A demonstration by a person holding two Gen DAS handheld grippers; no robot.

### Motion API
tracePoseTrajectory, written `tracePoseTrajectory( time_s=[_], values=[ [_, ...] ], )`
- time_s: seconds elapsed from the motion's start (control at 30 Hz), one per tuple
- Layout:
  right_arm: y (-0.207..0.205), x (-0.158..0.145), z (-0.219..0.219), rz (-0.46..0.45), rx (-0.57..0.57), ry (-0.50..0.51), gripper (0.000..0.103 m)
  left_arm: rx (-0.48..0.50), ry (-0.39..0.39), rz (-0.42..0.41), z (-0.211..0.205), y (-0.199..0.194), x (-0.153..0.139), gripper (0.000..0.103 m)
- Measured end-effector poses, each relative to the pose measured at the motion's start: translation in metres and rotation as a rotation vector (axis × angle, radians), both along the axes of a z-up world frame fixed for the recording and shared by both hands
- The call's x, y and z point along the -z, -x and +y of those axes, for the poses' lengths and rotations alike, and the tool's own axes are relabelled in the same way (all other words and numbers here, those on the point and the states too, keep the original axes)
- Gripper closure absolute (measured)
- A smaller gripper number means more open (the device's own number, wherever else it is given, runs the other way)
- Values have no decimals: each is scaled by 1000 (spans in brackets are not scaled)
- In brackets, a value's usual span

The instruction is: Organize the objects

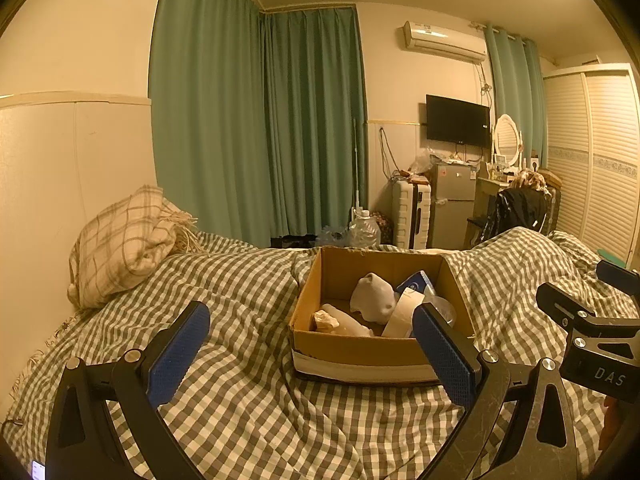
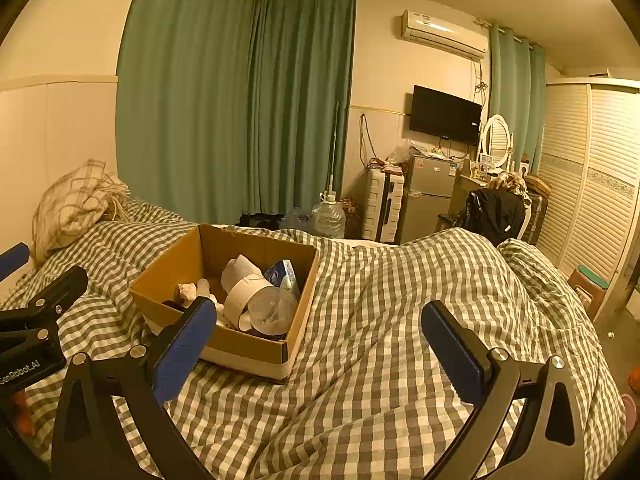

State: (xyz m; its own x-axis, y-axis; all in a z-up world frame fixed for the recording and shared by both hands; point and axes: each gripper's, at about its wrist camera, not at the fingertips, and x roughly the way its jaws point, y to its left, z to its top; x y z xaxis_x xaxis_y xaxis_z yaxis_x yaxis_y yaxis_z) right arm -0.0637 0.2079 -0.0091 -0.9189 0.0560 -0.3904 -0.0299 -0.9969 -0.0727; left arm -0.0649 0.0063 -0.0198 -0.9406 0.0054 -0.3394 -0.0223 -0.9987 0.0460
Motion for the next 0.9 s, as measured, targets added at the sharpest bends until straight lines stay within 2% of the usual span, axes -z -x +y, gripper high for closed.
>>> tracePoseTrajectory(
  time_s=[0.9],
  values=[
    [2, 3, -1, -12, -1, -3, 0, 6, -2, -17, -1, 2, 3, 0]
  ],
)
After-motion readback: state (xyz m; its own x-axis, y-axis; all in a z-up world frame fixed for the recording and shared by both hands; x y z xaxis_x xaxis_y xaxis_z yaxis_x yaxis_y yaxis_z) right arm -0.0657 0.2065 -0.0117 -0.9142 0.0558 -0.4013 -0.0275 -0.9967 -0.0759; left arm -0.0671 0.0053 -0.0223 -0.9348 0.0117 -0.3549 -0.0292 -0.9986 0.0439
